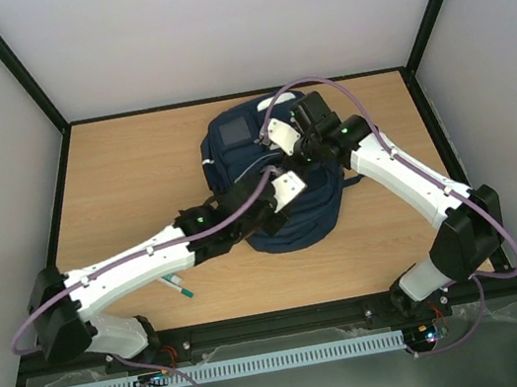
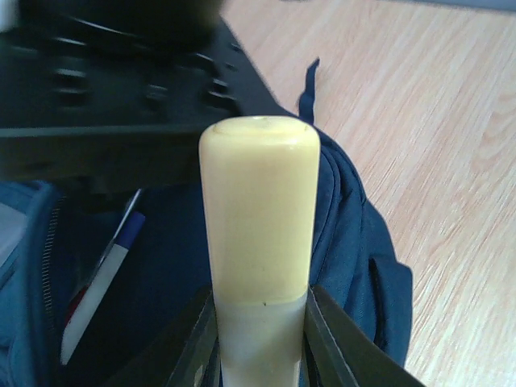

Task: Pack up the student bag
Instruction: Place the stationery in the student bag.

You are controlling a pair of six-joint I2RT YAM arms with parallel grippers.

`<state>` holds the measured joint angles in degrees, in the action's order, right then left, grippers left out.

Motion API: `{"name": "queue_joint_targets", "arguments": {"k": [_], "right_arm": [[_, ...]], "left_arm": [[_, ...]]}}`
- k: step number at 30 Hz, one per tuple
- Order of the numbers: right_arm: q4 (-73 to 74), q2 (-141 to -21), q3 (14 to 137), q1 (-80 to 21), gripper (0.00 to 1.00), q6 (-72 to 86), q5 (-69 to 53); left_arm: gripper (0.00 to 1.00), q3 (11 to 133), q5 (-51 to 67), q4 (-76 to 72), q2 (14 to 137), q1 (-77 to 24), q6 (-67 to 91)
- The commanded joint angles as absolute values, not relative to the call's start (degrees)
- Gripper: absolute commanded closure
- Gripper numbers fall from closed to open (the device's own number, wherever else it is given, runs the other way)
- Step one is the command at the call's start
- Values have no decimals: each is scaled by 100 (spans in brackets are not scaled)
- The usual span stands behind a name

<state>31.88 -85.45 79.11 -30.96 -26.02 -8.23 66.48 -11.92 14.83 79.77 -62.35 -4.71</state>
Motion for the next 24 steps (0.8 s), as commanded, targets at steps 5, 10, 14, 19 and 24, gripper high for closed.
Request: {"name": "queue_joint_targets", "arguments": {"k": [5, 10, 14, 19, 24], "right_arm": [[3103, -8412, 8284, -3076, 99, -2294, -1209], [3100, -8410, 8288, -3076, 99, -2272, -1300], [3111, -8446, 8321, -3072, 99, -2244, -1364], [3116, -8459, 8365, -3076, 99, -2207, -1432], [3137, -8440, 8371, -3076, 99, -2197, -1425]], "left_arm": [[81, 7174, -2211, 1344, 8858, -6418, -1937], [81, 7191, -2858, 1011, 9225, -6456, -2634], [81, 7321, -3522, 719, 9626, -6462, -3137], [79, 7414, -4213, 310, 10211, -6433, -3607], [69, 7719, -4910, 231, 10713, -6346, -3503]]}}
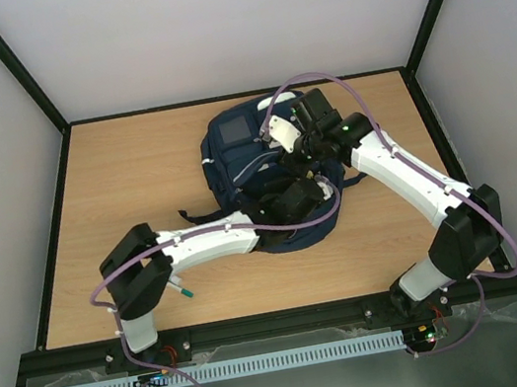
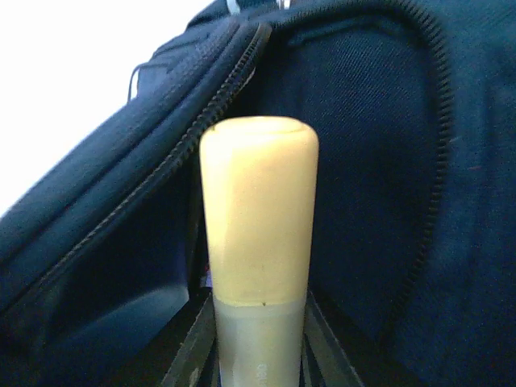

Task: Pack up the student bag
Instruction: Place the stationery in the student bag.

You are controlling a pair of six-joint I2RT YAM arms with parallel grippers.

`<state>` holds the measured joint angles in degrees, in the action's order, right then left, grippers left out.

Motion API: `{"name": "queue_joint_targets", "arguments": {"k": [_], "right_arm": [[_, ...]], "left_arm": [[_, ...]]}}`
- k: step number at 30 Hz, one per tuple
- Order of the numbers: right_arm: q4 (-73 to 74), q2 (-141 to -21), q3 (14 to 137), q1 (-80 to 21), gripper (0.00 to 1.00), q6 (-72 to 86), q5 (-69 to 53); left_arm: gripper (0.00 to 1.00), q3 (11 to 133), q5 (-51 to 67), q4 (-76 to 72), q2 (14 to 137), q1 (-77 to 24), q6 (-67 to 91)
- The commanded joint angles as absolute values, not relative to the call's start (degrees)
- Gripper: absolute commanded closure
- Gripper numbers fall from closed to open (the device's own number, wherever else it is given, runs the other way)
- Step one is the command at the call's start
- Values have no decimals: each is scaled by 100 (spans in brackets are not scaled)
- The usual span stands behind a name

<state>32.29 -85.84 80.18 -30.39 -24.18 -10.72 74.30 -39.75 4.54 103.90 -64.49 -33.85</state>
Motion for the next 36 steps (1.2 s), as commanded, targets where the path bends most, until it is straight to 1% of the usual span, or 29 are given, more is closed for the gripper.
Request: {"name": "queue_joint_targets", "arguments": {"k": [1, 2, 6, 13, 17, 22, 26, 30, 33, 36], "right_arm": [[3137, -8431, 8368, -3076, 99, -2197, -1420], [3134, -8424, 8360, -3072, 99, -2197, -1415], [3116, -8419, 8341, -3076, 99, -2197, -1402], [3015, -8425, 8228, -3075, 99, -2164, -1369], [2928, -8328, 8029, -3076, 99, -2162, -1359], [2710, -8107, 7680, -3075, 99, -2158, -1248], [2510, -7907, 7349, -3067, 99, -2107, -1248], [2214, -7670, 6919, -3051, 99, -2087, -1256], [2006, -7570, 6579, -3038, 99, -2049, -1273], [1730, -7418, 6174, -3030, 99, -2033, -1249]], "left_arm": [[61, 7718, -4943, 224, 10707, -6348, -3457], [56, 7708, -4940, 240, 10684, -6347, -3404], [48, 7669, -4930, 277, 10543, -6348, -3203], [49, 7538, -4771, 550, 9981, -6682, -2775], [49, 6997, -4654, 578, 9339, -7201, -2627], [48, 6462, -4676, 1068, 8643, -7989, -1937], [46, 6225, -4713, 1894, 8237, -8525, -686], [46, 6085, -4869, 2938, 7886, -8574, 1105], [42, 5925, -4947, 3405, 7489, -8399, 2152], [40, 5758, -4637, 3720, 6989, -7852, 3070]]}}
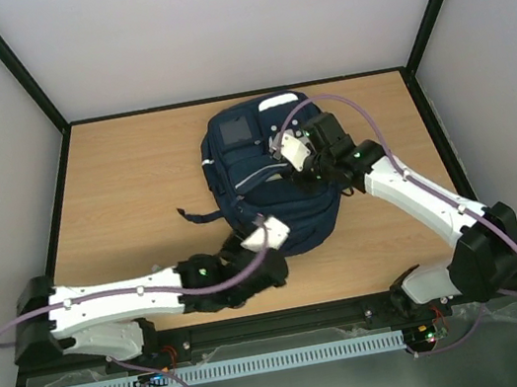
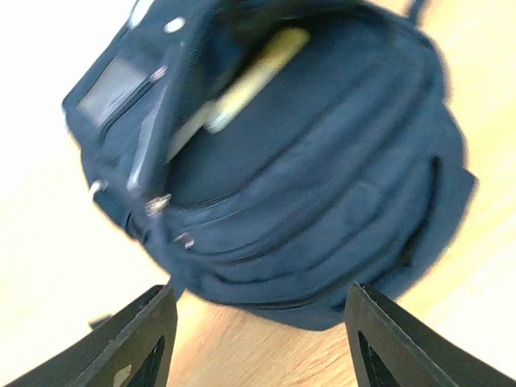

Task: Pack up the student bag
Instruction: Place the stationery in the student bag, then move the stationery to the center of the board.

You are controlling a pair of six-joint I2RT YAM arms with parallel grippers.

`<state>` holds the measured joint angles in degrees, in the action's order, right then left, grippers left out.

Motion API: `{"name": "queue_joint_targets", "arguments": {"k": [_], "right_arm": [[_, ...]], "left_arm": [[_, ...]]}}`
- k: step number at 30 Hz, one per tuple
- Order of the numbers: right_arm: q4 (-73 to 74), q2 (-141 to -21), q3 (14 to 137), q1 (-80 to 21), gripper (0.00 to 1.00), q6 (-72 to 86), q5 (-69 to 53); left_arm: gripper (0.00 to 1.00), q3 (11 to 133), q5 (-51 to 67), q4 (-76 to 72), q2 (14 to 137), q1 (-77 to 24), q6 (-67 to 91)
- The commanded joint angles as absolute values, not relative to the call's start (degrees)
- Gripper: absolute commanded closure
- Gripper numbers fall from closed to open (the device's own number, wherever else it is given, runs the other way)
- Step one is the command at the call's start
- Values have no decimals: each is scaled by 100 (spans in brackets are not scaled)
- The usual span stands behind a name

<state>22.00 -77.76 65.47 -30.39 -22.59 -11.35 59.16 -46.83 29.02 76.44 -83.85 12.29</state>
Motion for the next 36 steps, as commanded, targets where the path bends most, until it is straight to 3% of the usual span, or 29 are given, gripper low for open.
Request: {"name": "queue_joint_targets", "arguments": {"k": [1, 9, 16, 26, 36], "right_arm": [[1657, -7355, 6063, -3023, 99, -2045, -1205], [1326, -6942, 5608, -2965, 99, -2074, -1229], [1235, -6899, 5484, -2936, 99, -2070, -1383], [1200, -6781, 5405, -2936, 99, -2054, -1579], [1213, -6802, 5389, -2927, 99, -2096, -1611]], "left_arm": [[39, 5679, -4437, 3794, 6841, -7615, 3350], [37, 4716, -2317, 4019, 5903, -4943, 5278], [37, 4490, -1669, 4486, 5799, -3577, 6503], [38, 3877, -830, 4622, 6148, -2300, 6721], [45, 3529, -553, 4364, 6266, -2013, 6731]]}}
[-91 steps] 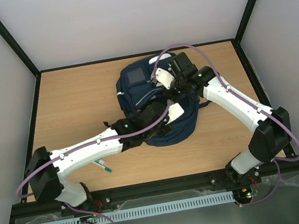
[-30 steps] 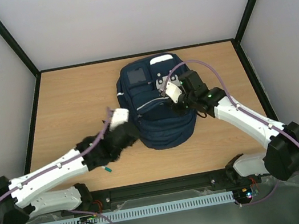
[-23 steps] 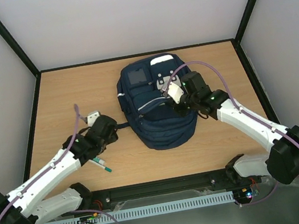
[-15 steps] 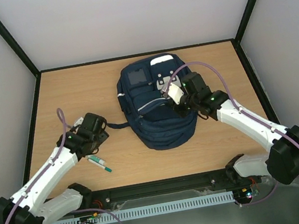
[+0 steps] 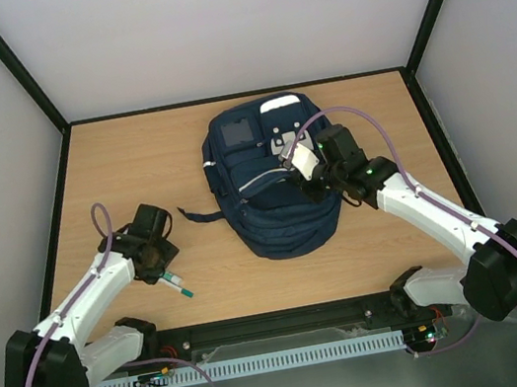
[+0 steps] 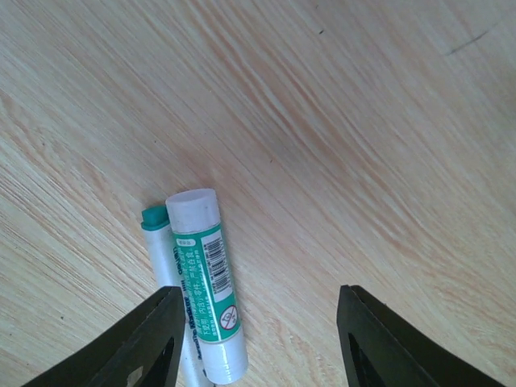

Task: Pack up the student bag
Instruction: Move the stationery to the center of the board.

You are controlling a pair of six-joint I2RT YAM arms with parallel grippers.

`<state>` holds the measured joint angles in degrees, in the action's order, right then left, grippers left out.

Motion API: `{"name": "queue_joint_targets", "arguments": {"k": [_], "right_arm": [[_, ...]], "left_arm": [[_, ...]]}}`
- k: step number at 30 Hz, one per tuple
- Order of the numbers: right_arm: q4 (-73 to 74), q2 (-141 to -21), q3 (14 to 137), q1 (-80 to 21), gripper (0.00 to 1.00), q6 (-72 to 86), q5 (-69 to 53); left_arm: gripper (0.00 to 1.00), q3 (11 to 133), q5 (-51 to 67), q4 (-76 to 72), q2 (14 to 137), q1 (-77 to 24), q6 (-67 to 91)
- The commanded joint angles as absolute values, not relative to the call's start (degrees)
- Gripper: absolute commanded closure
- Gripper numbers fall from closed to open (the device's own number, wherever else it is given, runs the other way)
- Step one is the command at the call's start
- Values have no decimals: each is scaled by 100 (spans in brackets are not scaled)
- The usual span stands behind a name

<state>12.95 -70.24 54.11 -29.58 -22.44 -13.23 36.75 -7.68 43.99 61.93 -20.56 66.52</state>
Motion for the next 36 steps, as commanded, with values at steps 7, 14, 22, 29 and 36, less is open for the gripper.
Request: {"name": "queue_joint_targets", "arguments": {"k": [7, 14, 22, 29, 36], "right_arm": [[1213, -6770, 5362, -2928, 99, -2149, -1626], [1222, -6767, 5361, -2927, 99, -2179, -1647], [1236, -6785, 5357, -2927, 99, -2206, -1661], [1239, -6794, 5349, -2928, 99, -2223, -1661], [1249, -6796, 5345, -2924, 99, -2224, -1695]], "left_arm": [[47, 3339, -484, 4167, 6425, -2017, 6731], [50, 3166, -405, 3949, 6559, -2013, 6735], [53, 3111, -345, 3597, 6751, -2013, 6544], [59, 3159, -168, 3274, 7166, -2025, 6164], [63, 3347, -53, 3008, 7560, -2332, 5328]]}}
